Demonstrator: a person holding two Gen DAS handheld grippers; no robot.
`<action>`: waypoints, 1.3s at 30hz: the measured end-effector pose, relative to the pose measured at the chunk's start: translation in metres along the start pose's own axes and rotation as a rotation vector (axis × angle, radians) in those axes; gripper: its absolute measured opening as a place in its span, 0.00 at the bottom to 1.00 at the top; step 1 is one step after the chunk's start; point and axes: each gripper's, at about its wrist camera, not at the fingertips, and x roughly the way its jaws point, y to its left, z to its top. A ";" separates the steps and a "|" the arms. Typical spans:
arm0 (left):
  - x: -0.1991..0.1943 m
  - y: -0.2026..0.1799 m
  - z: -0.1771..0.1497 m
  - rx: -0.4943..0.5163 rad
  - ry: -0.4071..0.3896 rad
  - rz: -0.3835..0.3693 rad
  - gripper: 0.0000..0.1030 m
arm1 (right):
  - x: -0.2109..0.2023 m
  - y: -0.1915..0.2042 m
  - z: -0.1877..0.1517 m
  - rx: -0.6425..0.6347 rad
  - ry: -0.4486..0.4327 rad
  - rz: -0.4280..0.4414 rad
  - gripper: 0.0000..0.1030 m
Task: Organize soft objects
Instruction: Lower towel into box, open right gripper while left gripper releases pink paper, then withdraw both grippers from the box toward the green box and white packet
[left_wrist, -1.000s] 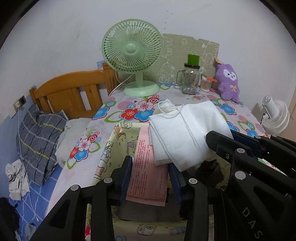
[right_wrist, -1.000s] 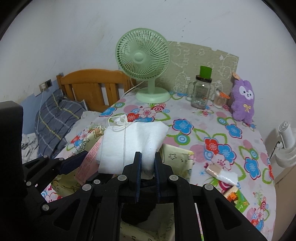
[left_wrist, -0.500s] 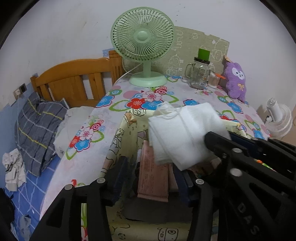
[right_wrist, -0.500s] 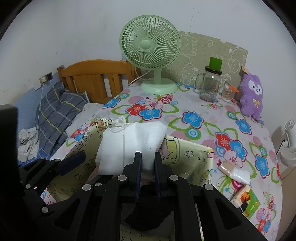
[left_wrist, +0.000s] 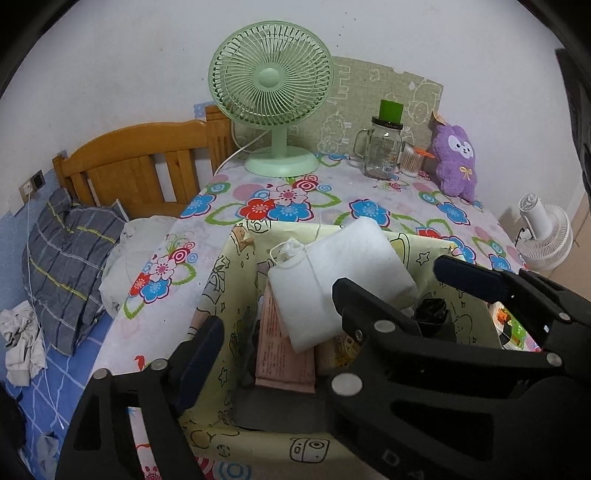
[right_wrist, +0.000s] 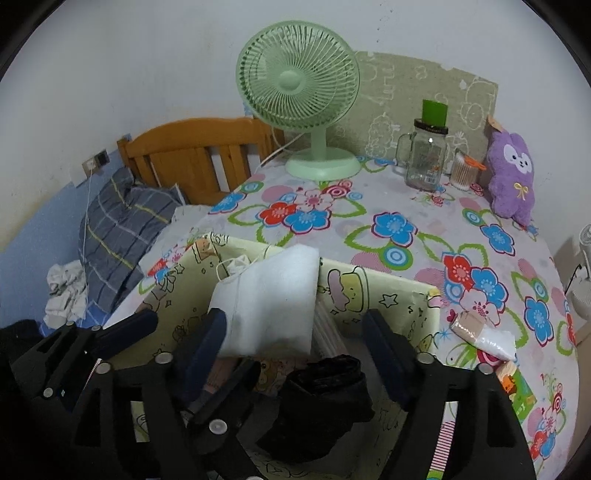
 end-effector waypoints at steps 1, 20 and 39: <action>0.000 -0.001 0.000 0.002 0.000 0.000 0.85 | -0.001 0.000 0.000 -0.003 -0.002 -0.001 0.79; -0.027 -0.031 -0.001 0.052 -0.051 -0.001 0.91 | -0.044 -0.021 -0.008 0.019 -0.054 -0.039 0.82; -0.064 -0.072 0.007 0.091 -0.137 -0.011 0.97 | -0.102 -0.053 -0.012 0.055 -0.165 -0.081 0.94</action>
